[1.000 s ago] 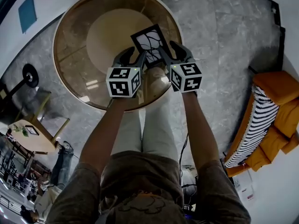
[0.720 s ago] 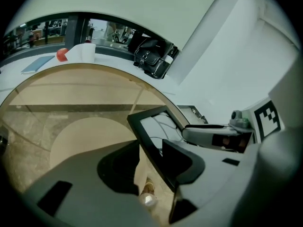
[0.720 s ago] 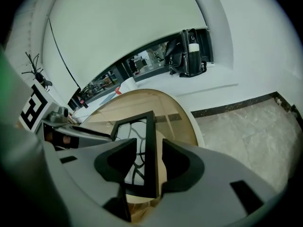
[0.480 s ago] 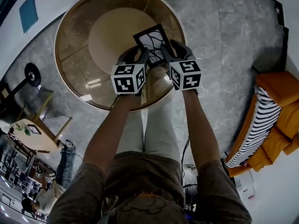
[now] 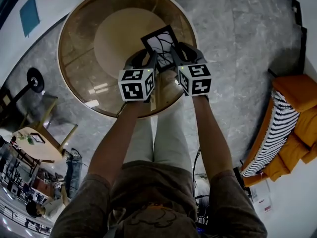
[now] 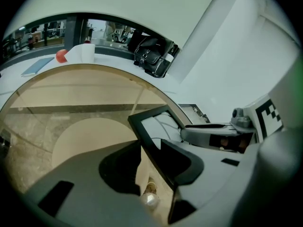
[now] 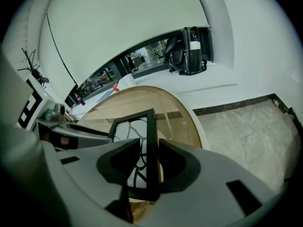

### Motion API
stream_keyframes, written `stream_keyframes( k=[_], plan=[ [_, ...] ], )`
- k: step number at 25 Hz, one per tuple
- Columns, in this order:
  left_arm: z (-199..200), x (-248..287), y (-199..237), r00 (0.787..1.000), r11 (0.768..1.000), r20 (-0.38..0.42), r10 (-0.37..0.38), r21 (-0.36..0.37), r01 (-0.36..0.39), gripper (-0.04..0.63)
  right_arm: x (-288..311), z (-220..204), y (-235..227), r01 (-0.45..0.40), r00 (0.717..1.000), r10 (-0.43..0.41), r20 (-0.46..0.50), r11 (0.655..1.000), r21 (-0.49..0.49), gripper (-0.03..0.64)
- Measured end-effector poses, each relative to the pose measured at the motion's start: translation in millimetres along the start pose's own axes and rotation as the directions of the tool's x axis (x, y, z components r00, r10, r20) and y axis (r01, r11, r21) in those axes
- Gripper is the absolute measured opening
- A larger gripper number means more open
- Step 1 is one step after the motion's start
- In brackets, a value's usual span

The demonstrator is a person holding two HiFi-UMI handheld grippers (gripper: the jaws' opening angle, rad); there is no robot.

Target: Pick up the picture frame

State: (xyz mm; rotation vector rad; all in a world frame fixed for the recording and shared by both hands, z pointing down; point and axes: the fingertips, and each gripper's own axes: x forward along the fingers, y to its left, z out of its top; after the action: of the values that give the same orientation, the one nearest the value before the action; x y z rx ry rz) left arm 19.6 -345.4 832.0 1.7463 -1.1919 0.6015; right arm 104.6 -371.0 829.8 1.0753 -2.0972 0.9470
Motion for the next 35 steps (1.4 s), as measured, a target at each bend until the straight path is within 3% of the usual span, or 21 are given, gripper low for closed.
stream_keyframes(
  k=[8,21,35],
  plan=[
    [2,-1,1,1.0,0.999,-0.01,0.003,-0.046,-0.004,0.115,-2,-3,-1,0.001,0.999,0.0,-0.041,0.999,0.041,0.121],
    [14,-16,-9,1.0,1.0,-0.009,-0.006,0.012,0.006,0.087,-26,-13,6,0.025,0.999,-0.021,-0.036,0.993,0.117,0.09],
    [72,-96,-62,0.996,0.994,0.052,-0.07,0.083,0.066,0.083,-113,46,32,0.076,0.995,-0.085,0.052,0.986,0.147,0.087]
  ],
)
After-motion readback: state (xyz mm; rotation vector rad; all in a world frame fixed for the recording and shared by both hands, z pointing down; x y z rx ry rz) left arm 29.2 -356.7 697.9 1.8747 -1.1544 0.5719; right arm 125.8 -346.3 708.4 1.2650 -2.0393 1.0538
